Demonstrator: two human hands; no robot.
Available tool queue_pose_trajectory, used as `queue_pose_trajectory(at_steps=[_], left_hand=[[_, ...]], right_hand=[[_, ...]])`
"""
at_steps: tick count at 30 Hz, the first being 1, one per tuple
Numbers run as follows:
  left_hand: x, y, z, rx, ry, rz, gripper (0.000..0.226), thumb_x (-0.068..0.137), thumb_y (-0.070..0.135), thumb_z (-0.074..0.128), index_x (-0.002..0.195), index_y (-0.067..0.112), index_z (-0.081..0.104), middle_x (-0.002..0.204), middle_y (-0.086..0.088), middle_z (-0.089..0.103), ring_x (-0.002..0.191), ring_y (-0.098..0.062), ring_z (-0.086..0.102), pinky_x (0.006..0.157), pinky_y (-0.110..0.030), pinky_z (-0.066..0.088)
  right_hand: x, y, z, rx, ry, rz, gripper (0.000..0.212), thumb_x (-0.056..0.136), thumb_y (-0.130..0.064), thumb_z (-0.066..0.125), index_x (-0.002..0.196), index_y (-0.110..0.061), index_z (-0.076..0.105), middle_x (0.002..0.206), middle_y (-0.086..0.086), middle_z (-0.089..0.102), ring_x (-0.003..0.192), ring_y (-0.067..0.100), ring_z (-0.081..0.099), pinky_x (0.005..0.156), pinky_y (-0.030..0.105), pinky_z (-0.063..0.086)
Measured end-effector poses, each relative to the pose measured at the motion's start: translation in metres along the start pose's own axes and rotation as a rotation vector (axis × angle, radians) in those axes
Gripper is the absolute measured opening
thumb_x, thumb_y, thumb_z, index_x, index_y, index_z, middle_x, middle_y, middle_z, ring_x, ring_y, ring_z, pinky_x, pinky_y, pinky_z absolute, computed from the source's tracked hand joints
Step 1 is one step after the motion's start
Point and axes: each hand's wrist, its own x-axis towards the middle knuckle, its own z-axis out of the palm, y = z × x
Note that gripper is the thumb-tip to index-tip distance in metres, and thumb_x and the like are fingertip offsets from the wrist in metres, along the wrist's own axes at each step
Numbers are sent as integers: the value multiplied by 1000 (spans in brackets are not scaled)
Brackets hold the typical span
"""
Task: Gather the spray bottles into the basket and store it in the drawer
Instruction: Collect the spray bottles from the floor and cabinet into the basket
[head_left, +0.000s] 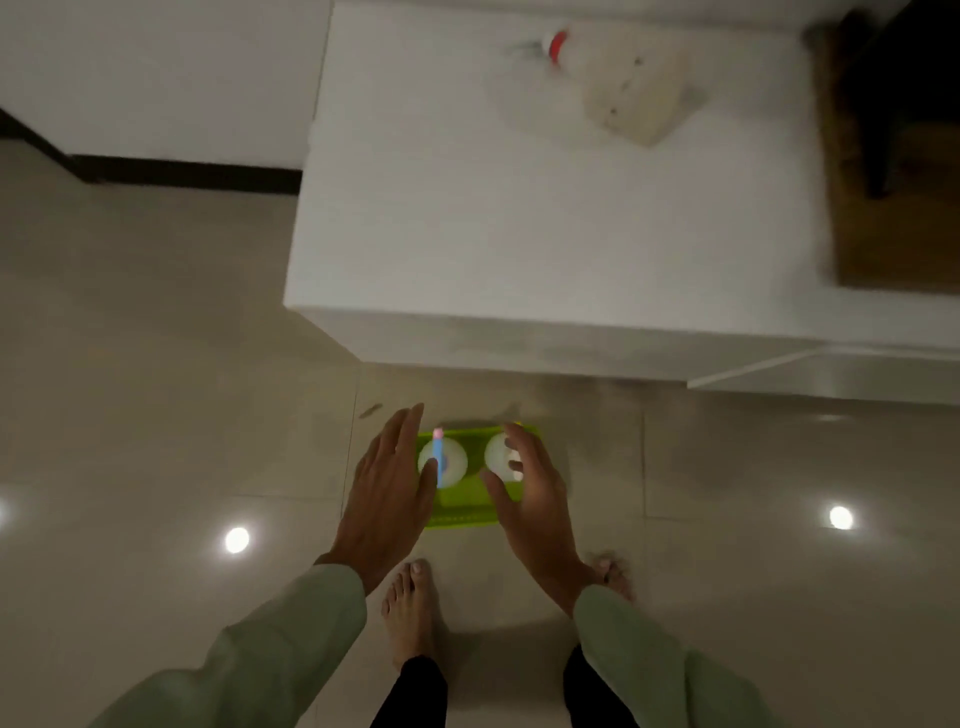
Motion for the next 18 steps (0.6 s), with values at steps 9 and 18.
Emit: queue_pose_trajectory(at_steps=[9,18], left_hand=[[35,142,-83,1,153,153,60,103,32,40,157,24,14,164,0,22,152,-17,21,123,-39,25],[121,210,-121,48,204,173,61,103,35,38,157,19,14,164,-4,21,152,-21,22,123,-40,22]], right_hand=[[81,-124,-139,50,151,-173,49,95,-25,66,140,-33,47,142,-17,52,124,4,56,96,32,54],[197,-170,-204,-113,122,-249,52,91,-32,69,138,-24,49,143,-4,53,131,18,50,106,44,49]])
